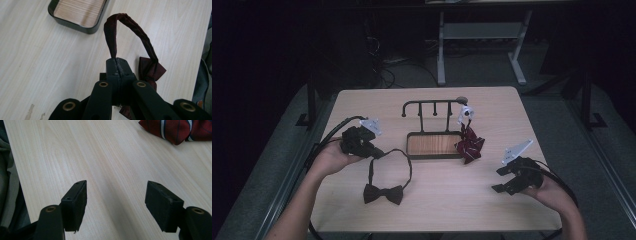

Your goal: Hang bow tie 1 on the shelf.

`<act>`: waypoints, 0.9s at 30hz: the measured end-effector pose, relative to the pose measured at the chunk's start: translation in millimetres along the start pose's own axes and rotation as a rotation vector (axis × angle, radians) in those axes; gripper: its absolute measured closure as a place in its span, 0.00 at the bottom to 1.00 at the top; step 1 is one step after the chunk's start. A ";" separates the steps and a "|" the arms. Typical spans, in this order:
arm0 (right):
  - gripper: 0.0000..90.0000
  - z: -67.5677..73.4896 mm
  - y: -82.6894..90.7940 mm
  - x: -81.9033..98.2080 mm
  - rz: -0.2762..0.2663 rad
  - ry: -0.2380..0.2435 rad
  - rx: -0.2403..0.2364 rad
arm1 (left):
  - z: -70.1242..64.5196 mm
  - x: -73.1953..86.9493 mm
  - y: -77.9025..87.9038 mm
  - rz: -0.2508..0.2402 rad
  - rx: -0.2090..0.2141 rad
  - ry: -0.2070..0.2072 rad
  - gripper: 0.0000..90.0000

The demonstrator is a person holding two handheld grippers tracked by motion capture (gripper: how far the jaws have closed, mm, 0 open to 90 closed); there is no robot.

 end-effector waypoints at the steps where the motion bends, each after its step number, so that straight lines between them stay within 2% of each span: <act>1: 0.37 0.0 0.0 0.0 -0.001 0.000 0.000 | -1.0 -0.9 1.7 -0.001 -0.001 0.003 0.99; 27: 0.37 0.6 0.1 -1.0 -0.001 0.005 -0.004 | -13.2 -24.4 38.7 -0.018 -0.020 -0.073 0.99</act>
Point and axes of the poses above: each handheld gripper's, and its own axes: y roughly backward along the jaws, x roughly out of its underside, z roughly to its left, the point moved 3 cm from there along -y, roughly forward along the jaws, and after that the axes turned 5 degrees about z, right-handed, at the moved point
